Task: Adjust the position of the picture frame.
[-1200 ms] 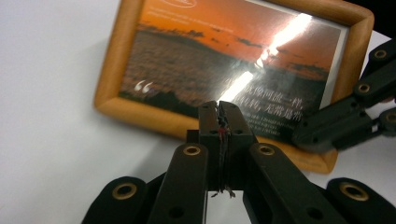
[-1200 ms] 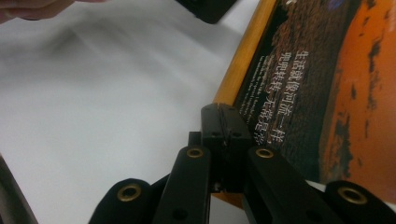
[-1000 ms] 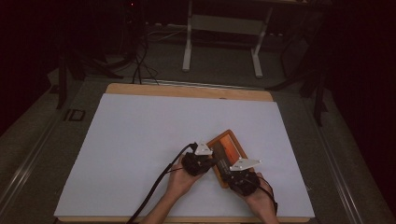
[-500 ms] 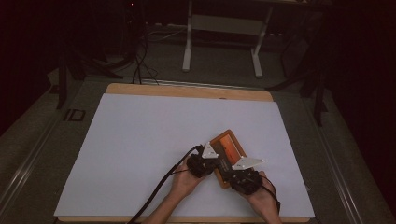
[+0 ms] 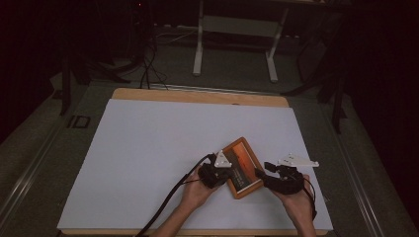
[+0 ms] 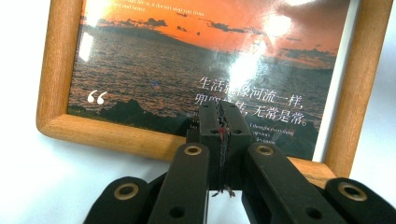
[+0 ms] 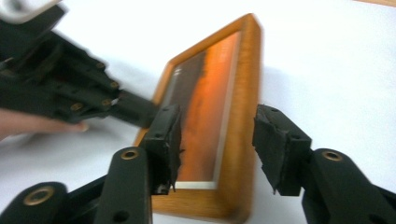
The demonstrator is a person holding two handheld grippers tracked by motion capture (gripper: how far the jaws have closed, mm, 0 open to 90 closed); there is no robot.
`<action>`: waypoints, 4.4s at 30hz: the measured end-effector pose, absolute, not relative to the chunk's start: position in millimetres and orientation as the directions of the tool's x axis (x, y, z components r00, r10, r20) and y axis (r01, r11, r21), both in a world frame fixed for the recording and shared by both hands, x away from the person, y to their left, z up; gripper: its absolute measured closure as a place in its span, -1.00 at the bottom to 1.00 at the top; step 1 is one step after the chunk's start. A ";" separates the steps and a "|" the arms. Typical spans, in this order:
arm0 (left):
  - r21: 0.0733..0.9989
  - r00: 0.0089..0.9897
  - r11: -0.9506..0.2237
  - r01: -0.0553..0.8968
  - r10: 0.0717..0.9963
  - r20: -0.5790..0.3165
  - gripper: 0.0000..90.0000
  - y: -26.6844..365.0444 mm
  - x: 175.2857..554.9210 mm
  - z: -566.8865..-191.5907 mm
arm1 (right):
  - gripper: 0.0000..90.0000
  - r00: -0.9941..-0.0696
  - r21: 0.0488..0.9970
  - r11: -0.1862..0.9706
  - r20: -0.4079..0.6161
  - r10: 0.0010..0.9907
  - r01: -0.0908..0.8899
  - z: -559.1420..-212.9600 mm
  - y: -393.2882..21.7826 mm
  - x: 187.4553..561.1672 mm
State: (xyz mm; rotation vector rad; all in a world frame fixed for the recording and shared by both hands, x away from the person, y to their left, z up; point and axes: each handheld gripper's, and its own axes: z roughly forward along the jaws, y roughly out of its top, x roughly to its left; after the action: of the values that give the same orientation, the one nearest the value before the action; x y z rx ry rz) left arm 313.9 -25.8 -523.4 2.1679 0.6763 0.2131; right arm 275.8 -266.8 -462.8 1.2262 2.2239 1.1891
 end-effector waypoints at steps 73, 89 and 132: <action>0.843 0.923 -0.478 0.245 0.382 -0.051 0.26 78.8 305.1 -477.5 | 0.18 -0.883 0.759 0.615 -0.117 0.454 0.216 -453.2 -232.4 262.7; 0.850 0.948 -0.478 0.223 0.310 -0.074 0.44 94.8 284.6 -477.5 | 0.41 -0.913 0.782 0.553 0.048 0.404 0.286 -471.0 -254.3 272.8; 0.818 0.961 -0.557 0.146 0.277 0.017 0.53 92.1 300.4 -439.6 | 0.13 -0.965 0.777 0.626 -0.113 0.238 0.063 -400.4 -177.2 310.7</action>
State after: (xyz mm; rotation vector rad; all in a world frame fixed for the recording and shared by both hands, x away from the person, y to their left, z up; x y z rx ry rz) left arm 300.4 92.1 -439.6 2.1689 0.2973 0.1773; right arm 310.7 -177.2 -400.4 0.2481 2.6435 1.2518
